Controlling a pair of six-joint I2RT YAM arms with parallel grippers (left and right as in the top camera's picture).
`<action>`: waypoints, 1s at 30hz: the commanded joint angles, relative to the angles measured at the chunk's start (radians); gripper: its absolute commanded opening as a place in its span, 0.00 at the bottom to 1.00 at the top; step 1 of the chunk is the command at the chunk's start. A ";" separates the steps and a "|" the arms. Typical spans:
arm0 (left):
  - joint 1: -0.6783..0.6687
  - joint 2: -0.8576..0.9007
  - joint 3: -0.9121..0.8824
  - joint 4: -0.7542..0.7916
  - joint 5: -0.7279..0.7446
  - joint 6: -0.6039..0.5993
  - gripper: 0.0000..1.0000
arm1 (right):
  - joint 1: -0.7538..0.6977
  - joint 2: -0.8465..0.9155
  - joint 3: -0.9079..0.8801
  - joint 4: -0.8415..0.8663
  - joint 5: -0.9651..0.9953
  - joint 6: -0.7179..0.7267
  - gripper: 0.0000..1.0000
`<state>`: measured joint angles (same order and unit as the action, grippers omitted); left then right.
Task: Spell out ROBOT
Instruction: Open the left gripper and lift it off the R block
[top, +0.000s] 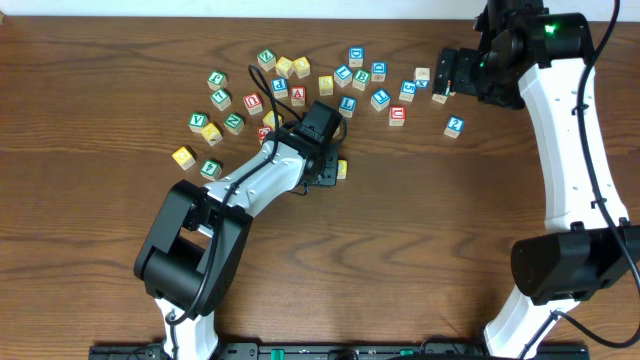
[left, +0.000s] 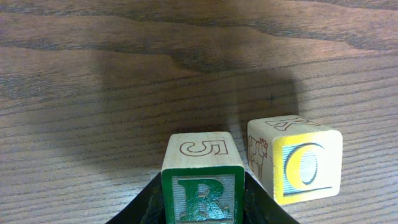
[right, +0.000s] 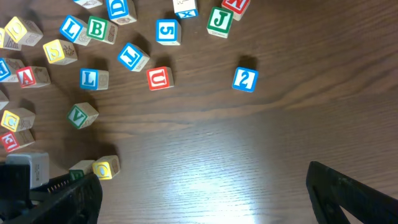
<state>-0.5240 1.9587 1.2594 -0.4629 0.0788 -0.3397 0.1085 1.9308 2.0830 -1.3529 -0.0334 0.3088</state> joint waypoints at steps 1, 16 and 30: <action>0.001 0.008 0.022 0.002 -0.011 0.006 0.32 | -0.002 -0.021 -0.006 -0.002 -0.003 -0.010 0.99; 0.001 0.008 0.022 0.002 -0.011 0.006 0.64 | -0.002 -0.021 -0.006 -0.005 -0.003 -0.010 0.99; 0.002 -0.008 0.032 0.002 -0.012 0.009 0.62 | -0.002 -0.021 -0.006 -0.005 -0.003 -0.010 0.99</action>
<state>-0.5240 1.9587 1.2594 -0.4625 0.0761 -0.3397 0.1085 1.9308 2.0830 -1.3567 -0.0334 0.3088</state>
